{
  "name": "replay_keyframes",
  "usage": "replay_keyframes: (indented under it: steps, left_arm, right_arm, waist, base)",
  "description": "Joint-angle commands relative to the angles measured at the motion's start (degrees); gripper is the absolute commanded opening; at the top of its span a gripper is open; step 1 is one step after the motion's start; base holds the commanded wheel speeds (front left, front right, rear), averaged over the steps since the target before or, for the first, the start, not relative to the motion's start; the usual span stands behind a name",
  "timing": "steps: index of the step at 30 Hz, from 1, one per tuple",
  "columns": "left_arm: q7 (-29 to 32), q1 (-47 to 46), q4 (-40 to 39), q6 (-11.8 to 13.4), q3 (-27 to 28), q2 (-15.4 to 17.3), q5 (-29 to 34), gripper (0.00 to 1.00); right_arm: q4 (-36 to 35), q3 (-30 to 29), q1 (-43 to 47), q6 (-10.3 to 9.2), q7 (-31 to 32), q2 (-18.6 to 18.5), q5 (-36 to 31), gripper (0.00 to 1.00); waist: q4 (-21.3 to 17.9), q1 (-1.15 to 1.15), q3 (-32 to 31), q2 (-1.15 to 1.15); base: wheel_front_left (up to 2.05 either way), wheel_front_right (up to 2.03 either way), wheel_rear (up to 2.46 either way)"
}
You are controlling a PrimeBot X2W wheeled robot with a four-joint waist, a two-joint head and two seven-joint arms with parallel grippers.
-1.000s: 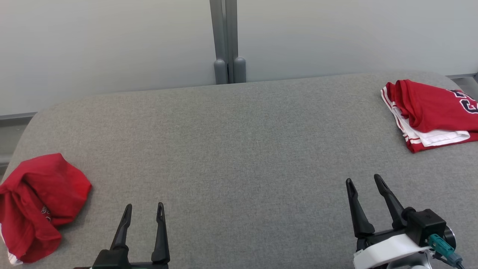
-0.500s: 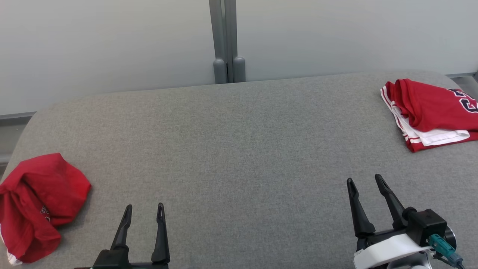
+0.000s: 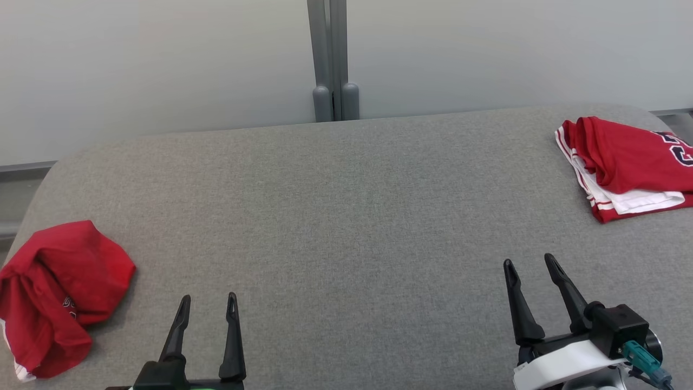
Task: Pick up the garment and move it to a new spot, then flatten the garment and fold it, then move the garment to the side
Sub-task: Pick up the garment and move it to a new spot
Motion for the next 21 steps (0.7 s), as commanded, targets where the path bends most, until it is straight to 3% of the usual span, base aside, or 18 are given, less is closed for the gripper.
replay_keyframes:
  steps: [1,10,21]
  left_arm:
    - [0.0,-0.18,-0.11,0.51,0.01,0.04,0.32,1.0]
    - [0.0,-0.69,-0.31,0.55,0.38,0.05,0.93,1.0]
    - [0.0,-0.15,-0.85,0.84,0.84,0.06,1.18,1.0]
  right_arm:
    - [0.02,0.09,0.63,0.01,-0.14,-0.19,0.11,1.0]
    - [0.06,0.63,1.0,0.01,-0.14,-0.32,0.36,1.0]
    - [0.02,1.19,1.49,0.01,-0.14,0.11,0.52,1.0]
  waist:
    - [0.28,0.0,-0.1,0.0]
    - [3.95,0.0,-0.18,0.0]
    - [13.46,0.0,0.57,0.0]
  base:
    - [0.0,0.0,0.0]
    - [0.0,0.0,0.0]
    - [0.0,0.0,0.0]
